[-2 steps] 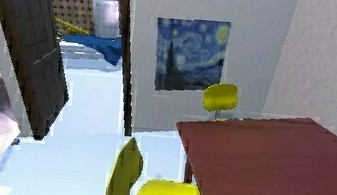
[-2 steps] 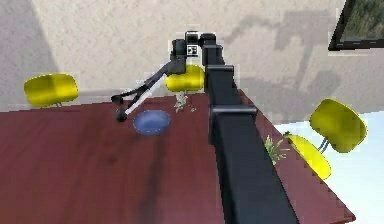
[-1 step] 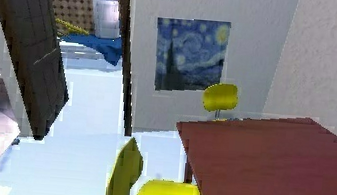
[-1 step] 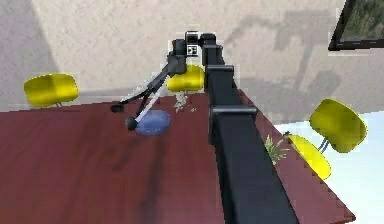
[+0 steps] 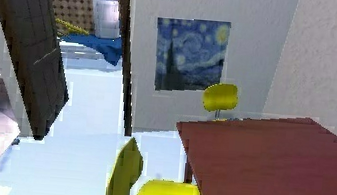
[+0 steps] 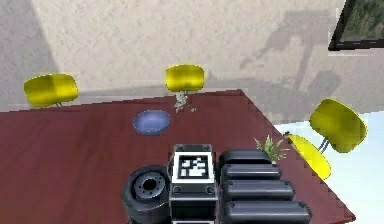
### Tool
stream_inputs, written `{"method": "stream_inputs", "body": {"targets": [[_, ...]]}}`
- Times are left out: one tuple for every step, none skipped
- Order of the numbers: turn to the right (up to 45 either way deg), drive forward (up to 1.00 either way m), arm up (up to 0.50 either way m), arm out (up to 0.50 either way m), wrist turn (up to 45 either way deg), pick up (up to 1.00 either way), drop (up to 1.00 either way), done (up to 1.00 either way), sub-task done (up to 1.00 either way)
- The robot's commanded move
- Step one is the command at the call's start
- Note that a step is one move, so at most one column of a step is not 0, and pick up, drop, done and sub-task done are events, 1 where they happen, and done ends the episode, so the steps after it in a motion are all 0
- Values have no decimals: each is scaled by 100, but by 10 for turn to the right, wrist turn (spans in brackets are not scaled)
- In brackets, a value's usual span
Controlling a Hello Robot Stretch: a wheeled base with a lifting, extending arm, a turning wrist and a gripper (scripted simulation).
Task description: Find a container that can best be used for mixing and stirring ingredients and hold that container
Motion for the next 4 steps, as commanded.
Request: {"method": "stream_inputs", "body": {"targets": [[390, 0, 0, 0, 0, 0, 0, 0, 0], [0, 5, 0, 0, 0, 0, 0, 0, 0], [-420, 0, 0, 0, 0, 0, 0, 0, 0], [0, 0, 0, 44, 0, 0, 0, 0, 0]]}}
